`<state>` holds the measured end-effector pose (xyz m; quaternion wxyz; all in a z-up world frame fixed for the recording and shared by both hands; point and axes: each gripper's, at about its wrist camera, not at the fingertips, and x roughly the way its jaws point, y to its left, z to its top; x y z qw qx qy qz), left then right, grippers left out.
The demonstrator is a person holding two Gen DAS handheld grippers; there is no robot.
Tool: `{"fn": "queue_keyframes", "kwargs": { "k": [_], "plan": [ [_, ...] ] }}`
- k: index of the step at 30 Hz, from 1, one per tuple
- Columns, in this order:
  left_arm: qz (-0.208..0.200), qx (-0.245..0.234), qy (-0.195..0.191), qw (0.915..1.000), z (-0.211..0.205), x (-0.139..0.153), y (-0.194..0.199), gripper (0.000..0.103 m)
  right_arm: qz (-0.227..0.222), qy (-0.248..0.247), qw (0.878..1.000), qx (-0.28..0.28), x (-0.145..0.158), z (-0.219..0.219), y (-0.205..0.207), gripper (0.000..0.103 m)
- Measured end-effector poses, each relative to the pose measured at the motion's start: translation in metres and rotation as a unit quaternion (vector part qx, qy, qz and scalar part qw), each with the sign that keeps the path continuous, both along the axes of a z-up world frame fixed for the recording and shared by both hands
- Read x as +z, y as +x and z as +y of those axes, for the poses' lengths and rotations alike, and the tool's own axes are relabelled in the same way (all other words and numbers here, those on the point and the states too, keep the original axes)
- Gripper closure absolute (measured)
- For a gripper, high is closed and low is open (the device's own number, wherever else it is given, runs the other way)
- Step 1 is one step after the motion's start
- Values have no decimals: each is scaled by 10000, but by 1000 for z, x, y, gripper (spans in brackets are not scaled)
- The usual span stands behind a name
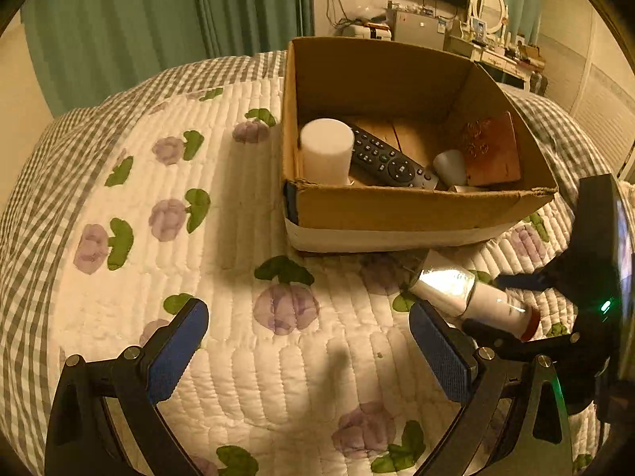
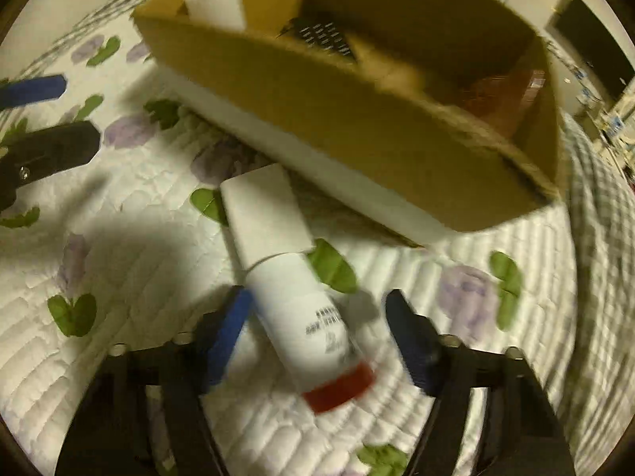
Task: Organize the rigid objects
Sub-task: 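Grasp the red-capped white tube with the right gripper, then grasp the white rectangular block with the left gripper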
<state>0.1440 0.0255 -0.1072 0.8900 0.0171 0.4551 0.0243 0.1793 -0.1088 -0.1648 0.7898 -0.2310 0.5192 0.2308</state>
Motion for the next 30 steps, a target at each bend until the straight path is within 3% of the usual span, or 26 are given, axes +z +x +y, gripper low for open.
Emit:
{"fn": "queue_keyframes", "kwargs": {
  "k": [1,2,4,13,17,23,27,30],
  "plan": [
    [14,-16,30,10000,-1,0,0,0,70,-64,9999,59,-4,2,-1,64],
    [36,-34,46,10000,-3,0,0,0,39,-175,9997,141,-7,4,-5,66],
    [96,-112,28,9999,-10,-2,2,0,-47,-148,9997,191,-5,2,-9,67],
    [379,-362,-166,9985,-62,-17,26,0,-372,252,9943,-967,31,-53,11,67],
    [587,-484,77,9971,-84,-33,38,2,-287,376,9922,-1155,32,-66,17,67],
    [840,-598,77,9946,-102,-57,57,19,-214,382,9922,-1169,34,-81,28,67],
    [802,-636,171,9946,-108,-64,58,38,-172,436,9916,-1209,34,-82,38,67],
    [784,-654,46,9948,-104,-62,57,39,-157,423,9921,-1170,31,-83,39,67]
  ]
}}
